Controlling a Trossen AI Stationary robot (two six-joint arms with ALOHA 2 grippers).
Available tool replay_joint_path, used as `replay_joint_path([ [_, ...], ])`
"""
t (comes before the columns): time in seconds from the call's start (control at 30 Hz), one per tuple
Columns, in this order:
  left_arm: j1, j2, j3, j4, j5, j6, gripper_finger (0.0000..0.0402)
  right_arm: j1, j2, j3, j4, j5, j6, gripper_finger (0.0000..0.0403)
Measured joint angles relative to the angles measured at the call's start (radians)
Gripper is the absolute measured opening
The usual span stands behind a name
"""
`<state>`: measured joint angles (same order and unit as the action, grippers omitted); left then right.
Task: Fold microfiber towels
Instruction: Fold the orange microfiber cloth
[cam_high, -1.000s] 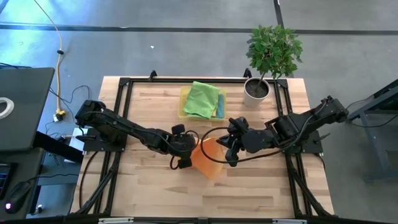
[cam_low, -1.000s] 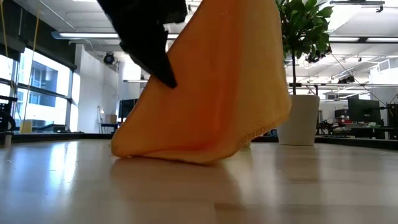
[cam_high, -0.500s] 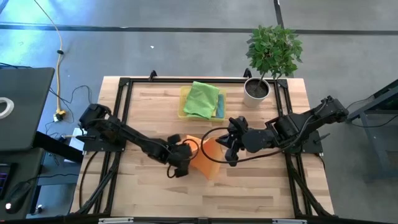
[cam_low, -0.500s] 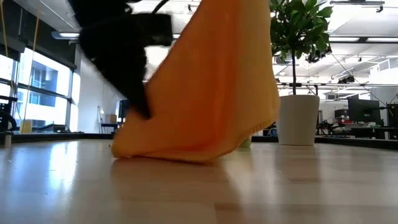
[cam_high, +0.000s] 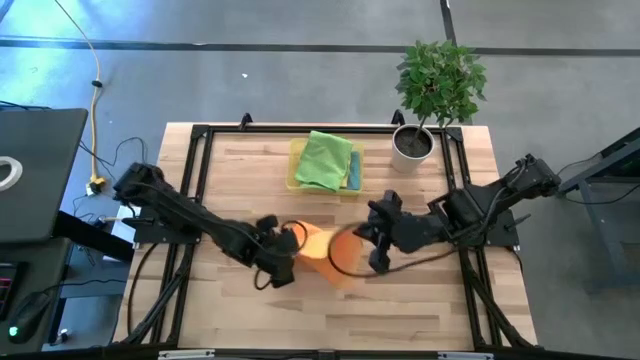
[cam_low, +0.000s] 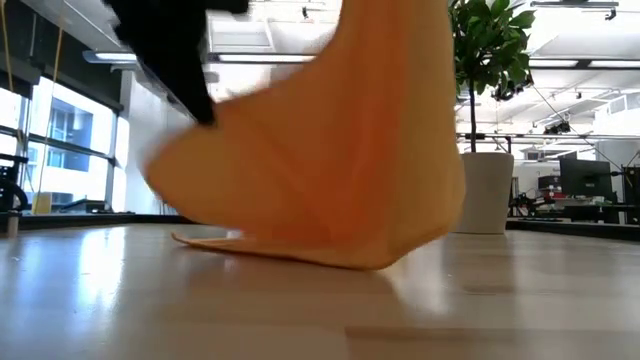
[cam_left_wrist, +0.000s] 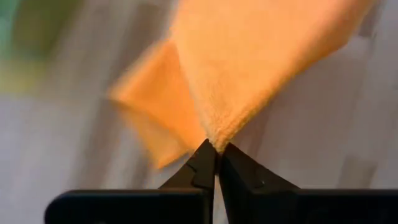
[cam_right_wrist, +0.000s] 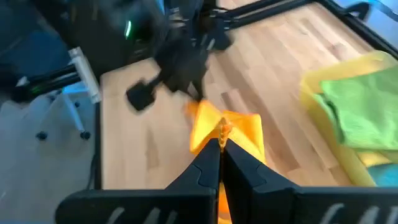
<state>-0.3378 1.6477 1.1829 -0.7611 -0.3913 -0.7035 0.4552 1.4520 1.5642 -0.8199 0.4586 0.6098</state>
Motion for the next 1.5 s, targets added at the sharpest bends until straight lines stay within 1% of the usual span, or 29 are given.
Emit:
replay_joint_path([
  [0.03, -0.003, -0.014, 0.032, -0.062, -0.019, 0.003, 0.0005, 0.010, -0.002, 0.000, -0.002, 0.000, -0.007, 0.0000],
  [0.1, -0.005, -0.038, 0.098, -0.137, -0.048, 0.008, 0.0002, 0.038, -0.010, 0.000, -0.020, 0.004, -0.015, 0.0000],
  [0.17, -0.005, -0.067, 0.165, -0.280, -0.086, 0.010, 0.0003, 0.051, -0.023, 0.002, -0.018, 0.021, -0.035, 0.0000],
  [0.2, -0.004, -0.074, 0.212, -0.297, -0.111, 0.019, 0.0002, 0.067, -0.031, 0.001, -0.027, 0.040, -0.043, 0.0000],
  [0.23, -0.004, -0.087, 0.248, -0.331, -0.134, 0.029, 0.0002, 0.078, -0.038, 0.000, -0.034, 0.068, -0.049, 0.0000],
  [0.3, -0.004, -0.108, 0.315, -0.462, -0.185, 0.052, 0.0001, 0.087, -0.056, 0.001, -0.028, 0.135, -0.077, 0.0000],
  [0.37, -0.003, -0.116, 0.388, -0.476, -0.244, 0.089, 0.0001, 0.108, -0.075, 0.000, -0.048, 0.199, -0.102, 0.0000],
  [0.43, -0.003, -0.129, 0.438, -0.576, -0.288, 0.131, 0.0001, 0.110, -0.094, 0.001, -0.049, 0.258, -0.143, 0.0000],
  [0.5, 0.003, -0.134, 0.491, -0.572, -0.355, 0.180, 0.0001, 0.117, -0.111, 0.000, -0.068, 0.297, -0.194, 0.0000],
  [0.57, 0.014, -0.140, 0.522, -0.663, -0.389, 0.218, 0.0001, 0.111, -0.126, 0.000, -0.074, 0.341, -0.241, 0.0000],
  [0.63, 0.033, -0.143, 0.543, -0.657, -0.422, 0.244, 0.0000, 0.101, -0.135, 0.000, -0.098, 0.382, -0.286, 0.0000],
  [0.73, 0.074, -0.148, 0.541, -0.708, -0.435, 0.277, 0.0000, 0.065, -0.139, 0.000, -0.143, 0.428, -0.338, 0.0000],
  [0.87, 0.142, -0.149, 0.541, -0.757, -0.501, 0.317, 0.0000, -0.014, -0.137, 0.000, -0.200, 0.449, -0.373, 0.0000],
  [0.93, 0.175, -0.149, 0.541, -0.764, -0.516, 0.349, 0.0000, -0.060, -0.132, 0.000, -0.222, 0.449, -0.389, 0.0000],
  [1.0, 0.199, -0.149, 0.541, -0.765, -0.510, 0.386, 0.0000, -0.095, -0.131, 0.000, -0.240, 0.450, -0.420, 0.0000],
  [1.07, 0.211, -0.149, 0.541, -0.768, -0.478, 0.400, 0.0000, -0.118, -0.134, 0.000, -0.240, 0.444, -0.435, 0.0000],
  [1.13, 0.209, -0.149, 0.541, -0.782, -0.414, 0.401, 0.0000, -0.130, -0.133, -0.003, -0.248, 0.377, -0.405, 0.0000],
  [1.2, 0.192, -0.149, 0.533, -0.790, -0.331, 0.385, 0.0000, -0.135, -0.128, -0.031, -0.258, 0.271, -0.317, 0.0000],
  [1.27, 0.163, -0.150, 0.503, -0.771, -0.245, 0.345, 0.0000, -0.128, -0.122, -0.097, -0.259, 0.181, -0.233, 0.0000],
  [1.33, 0.125, -0.149, 0.457, -0.731, -0.166, 0.308, 0.0000, -0.097, -0.122, -0.190, -0.233, 0.137, -0.159, 0.0000],
  [1.43, 0.061, -0.149, 0.367, -0.633, -0.091, 0.264, 0.0000, -0.038, -0.122, -0.332, -0.126, 0.096, -0.055, 0.0000],
  [1.5, 0.017, -0.138, 0.300, -0.540, -0.042, 0.229, 0.0000, -0.001, -0.122, -0.422, -0.007, 0.049, -0.004, 0.0000],
])
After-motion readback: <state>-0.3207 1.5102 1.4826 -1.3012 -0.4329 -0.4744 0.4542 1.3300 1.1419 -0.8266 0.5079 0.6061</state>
